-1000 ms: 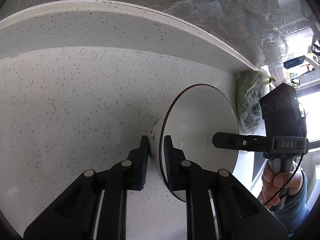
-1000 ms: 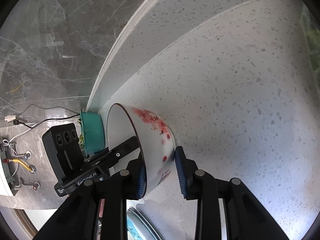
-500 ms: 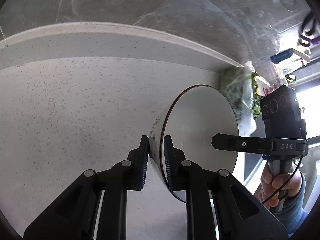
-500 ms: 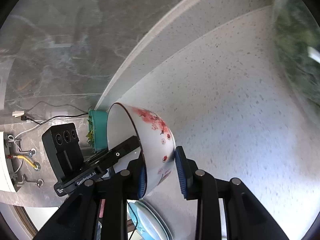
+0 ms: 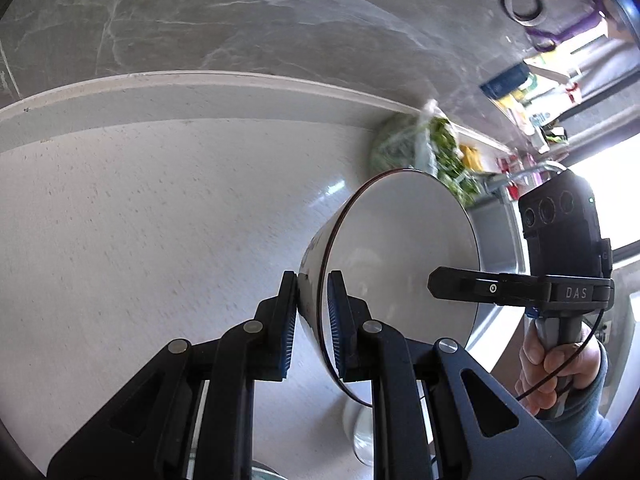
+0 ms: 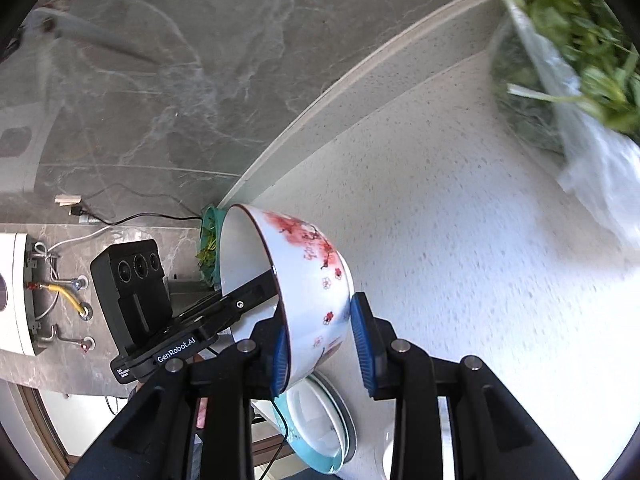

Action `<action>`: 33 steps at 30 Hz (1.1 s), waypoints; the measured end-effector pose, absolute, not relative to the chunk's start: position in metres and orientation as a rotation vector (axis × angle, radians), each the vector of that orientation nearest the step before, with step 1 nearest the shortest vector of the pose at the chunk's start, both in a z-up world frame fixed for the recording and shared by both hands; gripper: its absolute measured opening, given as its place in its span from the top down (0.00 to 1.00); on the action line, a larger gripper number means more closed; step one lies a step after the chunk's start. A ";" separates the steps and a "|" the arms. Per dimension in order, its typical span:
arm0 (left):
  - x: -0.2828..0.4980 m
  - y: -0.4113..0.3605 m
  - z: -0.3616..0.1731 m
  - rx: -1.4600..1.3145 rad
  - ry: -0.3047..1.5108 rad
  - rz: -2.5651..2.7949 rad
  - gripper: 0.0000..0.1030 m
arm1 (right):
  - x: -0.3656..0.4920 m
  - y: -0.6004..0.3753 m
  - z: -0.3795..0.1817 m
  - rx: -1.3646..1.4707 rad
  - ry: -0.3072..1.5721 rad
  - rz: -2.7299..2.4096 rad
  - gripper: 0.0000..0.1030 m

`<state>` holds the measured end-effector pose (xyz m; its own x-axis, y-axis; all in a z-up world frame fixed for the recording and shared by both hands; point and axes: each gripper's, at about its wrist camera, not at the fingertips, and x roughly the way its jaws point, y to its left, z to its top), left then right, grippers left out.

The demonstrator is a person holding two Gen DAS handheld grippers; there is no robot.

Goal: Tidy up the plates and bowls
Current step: 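Lift the red floral bowl with both tools and carry it toward the nested bowls, then lower the red floral bowl into the nested white bowls with both tools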

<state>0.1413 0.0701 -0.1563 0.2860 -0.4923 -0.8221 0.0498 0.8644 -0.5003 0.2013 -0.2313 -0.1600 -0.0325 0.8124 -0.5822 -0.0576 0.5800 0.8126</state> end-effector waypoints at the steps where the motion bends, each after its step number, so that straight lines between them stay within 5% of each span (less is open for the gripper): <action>1: 0.135 0.065 -0.153 -0.417 1.237 -0.384 0.87 | 0.196 -0.236 -0.158 0.690 1.440 0.794 0.69; 33: -0.023 -0.058 -0.212 -0.330 1.390 -0.454 0.87 | 0.047 -0.341 -0.192 0.707 1.472 0.646 0.67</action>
<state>-0.0229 -0.0576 -0.2120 0.1167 -0.4915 -0.8630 0.1122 0.8699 -0.4802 0.0473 -0.3414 -0.1920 0.0080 0.7616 -0.6480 0.0380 0.6474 0.7612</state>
